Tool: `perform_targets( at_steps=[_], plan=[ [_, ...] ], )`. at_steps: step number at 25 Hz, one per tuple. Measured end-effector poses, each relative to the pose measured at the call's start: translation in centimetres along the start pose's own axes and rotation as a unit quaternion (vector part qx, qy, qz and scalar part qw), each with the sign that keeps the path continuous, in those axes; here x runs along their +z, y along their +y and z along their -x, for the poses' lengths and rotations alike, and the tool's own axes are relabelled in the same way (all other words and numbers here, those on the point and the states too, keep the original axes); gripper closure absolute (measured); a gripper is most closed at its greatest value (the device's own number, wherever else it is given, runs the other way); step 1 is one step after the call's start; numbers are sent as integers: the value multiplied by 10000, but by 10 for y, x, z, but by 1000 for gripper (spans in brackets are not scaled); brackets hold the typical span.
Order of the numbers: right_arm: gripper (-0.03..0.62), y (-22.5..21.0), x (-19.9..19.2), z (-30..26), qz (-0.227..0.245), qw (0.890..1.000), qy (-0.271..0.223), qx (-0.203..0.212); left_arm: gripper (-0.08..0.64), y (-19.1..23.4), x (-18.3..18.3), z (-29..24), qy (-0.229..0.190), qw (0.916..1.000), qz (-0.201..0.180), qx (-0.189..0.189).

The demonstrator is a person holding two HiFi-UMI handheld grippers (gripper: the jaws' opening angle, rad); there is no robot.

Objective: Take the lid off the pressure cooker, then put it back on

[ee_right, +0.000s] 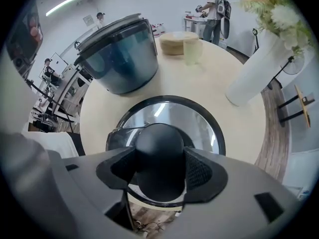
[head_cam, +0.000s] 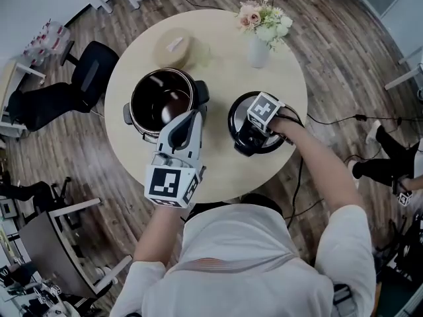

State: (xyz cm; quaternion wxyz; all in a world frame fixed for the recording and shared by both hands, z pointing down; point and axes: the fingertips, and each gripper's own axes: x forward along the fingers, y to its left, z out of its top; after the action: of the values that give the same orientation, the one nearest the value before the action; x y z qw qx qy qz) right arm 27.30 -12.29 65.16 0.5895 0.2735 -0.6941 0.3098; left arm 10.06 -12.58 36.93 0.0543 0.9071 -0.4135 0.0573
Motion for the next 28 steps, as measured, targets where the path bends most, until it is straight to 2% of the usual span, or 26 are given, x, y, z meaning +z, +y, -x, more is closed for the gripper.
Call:
perform_targets(
  at_steps=[9, 24, 28],
  plan=[
    [310, 9, 0, -37, 2, 9999, 120, 51, 555, 11, -8, 5, 59, 9998, 121, 142],
    [307, 12, 3, -41, -140, 9996, 218, 81, 555, 21, -15, 6, 63, 9996, 271, 93],
    [270, 18, 3, -41, -154, 9994, 175, 244, 555, 22, -15, 6, 65, 9996, 269, 85]
  ],
)
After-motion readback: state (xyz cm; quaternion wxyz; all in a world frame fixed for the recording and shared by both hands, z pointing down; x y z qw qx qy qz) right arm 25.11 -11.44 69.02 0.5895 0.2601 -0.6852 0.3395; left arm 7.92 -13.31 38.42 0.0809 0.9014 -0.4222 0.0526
